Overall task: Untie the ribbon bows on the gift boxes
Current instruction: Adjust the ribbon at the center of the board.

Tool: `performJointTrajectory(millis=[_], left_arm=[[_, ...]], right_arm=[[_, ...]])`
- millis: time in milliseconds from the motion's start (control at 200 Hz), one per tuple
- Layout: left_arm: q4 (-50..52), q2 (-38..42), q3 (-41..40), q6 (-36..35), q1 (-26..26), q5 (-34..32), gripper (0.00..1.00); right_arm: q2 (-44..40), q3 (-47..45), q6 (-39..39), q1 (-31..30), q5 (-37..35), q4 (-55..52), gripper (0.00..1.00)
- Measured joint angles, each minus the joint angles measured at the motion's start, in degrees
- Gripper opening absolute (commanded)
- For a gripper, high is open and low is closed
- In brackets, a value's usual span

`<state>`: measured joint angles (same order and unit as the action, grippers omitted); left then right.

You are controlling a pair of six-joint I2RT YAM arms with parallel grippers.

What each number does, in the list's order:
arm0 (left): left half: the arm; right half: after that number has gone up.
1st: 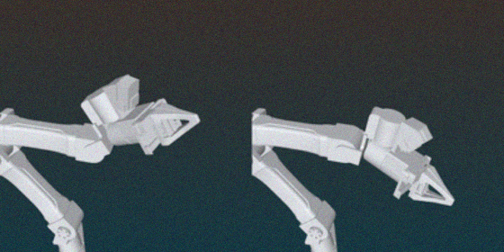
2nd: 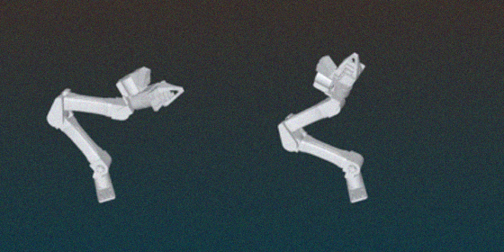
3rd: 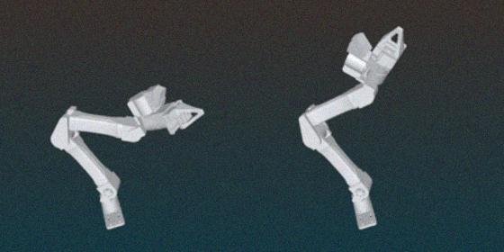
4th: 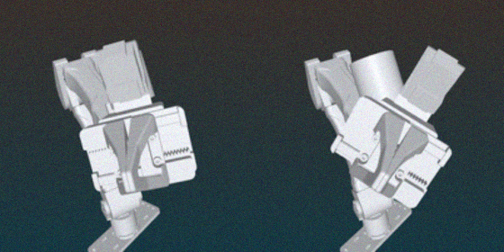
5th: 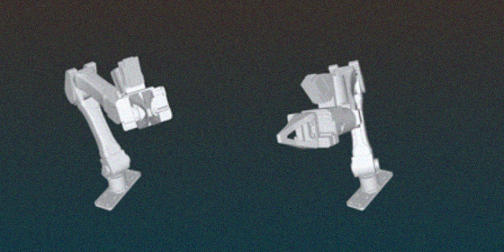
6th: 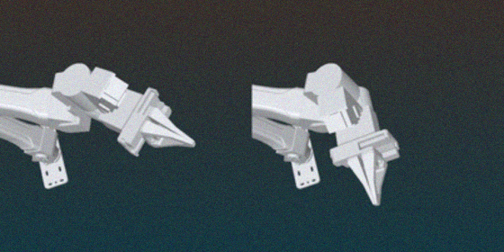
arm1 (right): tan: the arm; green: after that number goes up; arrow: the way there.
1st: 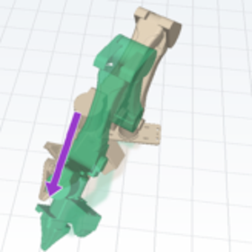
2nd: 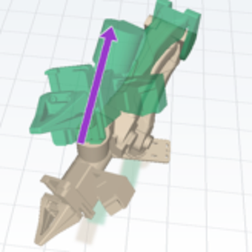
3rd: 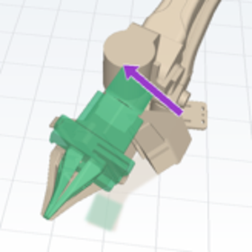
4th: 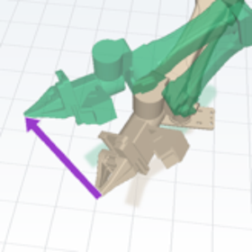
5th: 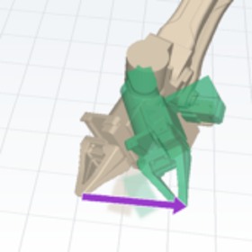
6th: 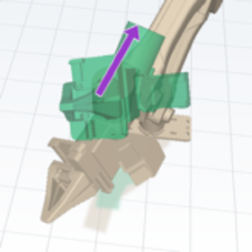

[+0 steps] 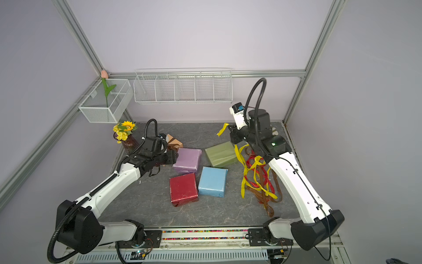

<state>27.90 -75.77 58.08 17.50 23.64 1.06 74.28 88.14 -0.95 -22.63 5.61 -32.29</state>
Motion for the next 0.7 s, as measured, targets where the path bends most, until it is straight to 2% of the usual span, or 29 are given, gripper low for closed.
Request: performJointTrajectory(millis=[135, 295, 460, 525, 565, 625, 700], left_arm=[[-0.11, 0.0, -0.02, 0.04, 0.0, -0.59, 0.62], [0.28, -0.17, 0.0, 0.7, 0.0, -3.39, 0.62], [0.76, -0.57, 0.44, 0.98, -0.04, -6.14, 0.62], [0.81, -1.03, 0.96, 1.03, -0.11, -6.86, 0.62], [0.81, -1.44, 1.33, 1.05, -0.17, -7.26, 0.62], [0.87, -2.12, 1.88, 1.18, -0.33, -7.69, 0.62], [0.98, -3.13, 2.58, 1.36, -0.55, -8.28, 0.62]], right_arm=[[-2.38, -3.56, 1.27, 7.63, -3.17, 0.04, 0.07], [-2.32, -12.92, 5.01, 15.87, -6.25, -0.07, 0.07], [-0.09, -18.45, 8.31, 18.73, -9.9, -0.46, 0.07], [2.25, -18.62, 9.01, 18.8, -11.19, -0.76, 0.13], [3.91, -18.62, 9.29, 18.8, -12.04, -0.83, 0.22], [6.56, -18.62, 9.73, 18.8, -12.96, -1.07, 0.3], [9.33, -18.6, 10.32, 18.8, -13.66, -1.64, 0.53]])
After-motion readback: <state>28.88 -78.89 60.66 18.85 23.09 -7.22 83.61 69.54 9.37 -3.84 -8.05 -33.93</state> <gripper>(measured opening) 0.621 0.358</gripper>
